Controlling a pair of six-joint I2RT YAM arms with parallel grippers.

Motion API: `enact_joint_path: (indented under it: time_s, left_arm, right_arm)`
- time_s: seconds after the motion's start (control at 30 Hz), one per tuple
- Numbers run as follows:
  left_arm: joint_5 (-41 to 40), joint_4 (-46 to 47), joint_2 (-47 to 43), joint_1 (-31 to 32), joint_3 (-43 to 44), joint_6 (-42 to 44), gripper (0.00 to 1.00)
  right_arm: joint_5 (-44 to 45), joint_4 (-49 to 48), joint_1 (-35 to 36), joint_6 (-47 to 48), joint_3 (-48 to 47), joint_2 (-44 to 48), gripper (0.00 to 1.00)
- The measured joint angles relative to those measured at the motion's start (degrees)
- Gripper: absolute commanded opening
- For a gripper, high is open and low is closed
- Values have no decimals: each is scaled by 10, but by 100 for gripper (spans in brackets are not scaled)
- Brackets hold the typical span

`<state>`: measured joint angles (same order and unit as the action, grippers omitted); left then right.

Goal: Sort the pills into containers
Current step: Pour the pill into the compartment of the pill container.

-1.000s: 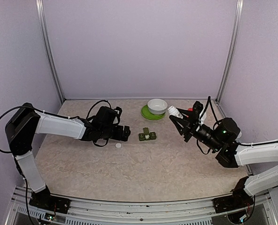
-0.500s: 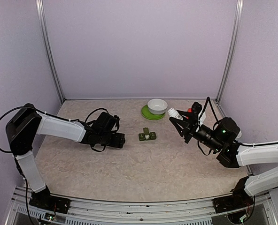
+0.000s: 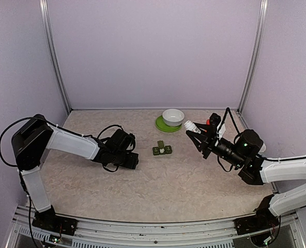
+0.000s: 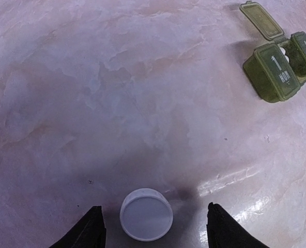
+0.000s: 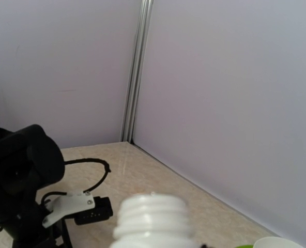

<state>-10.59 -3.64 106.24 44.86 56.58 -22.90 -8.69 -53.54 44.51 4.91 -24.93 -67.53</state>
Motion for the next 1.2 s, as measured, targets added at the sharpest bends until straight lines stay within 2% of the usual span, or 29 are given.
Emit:
enact_joint_path:
  time_s: [0.37,0.47,0.93,1.2]
  left_arm:
    - [-18,2,9,0,0,0,39]
    - [-20,2,9,0,0,1,30]
    - [-9,2,4,2,0,4,29]
    - [53,32,-68,3,-1,24,29]
  right_arm:
    - [0,1,0,0,0,0,22]
    - [0,1,0,0,0,0,22]
    - [1,4,0,1,-6,-6,23]
    - [-17,15,0,4,-16,-24,23]
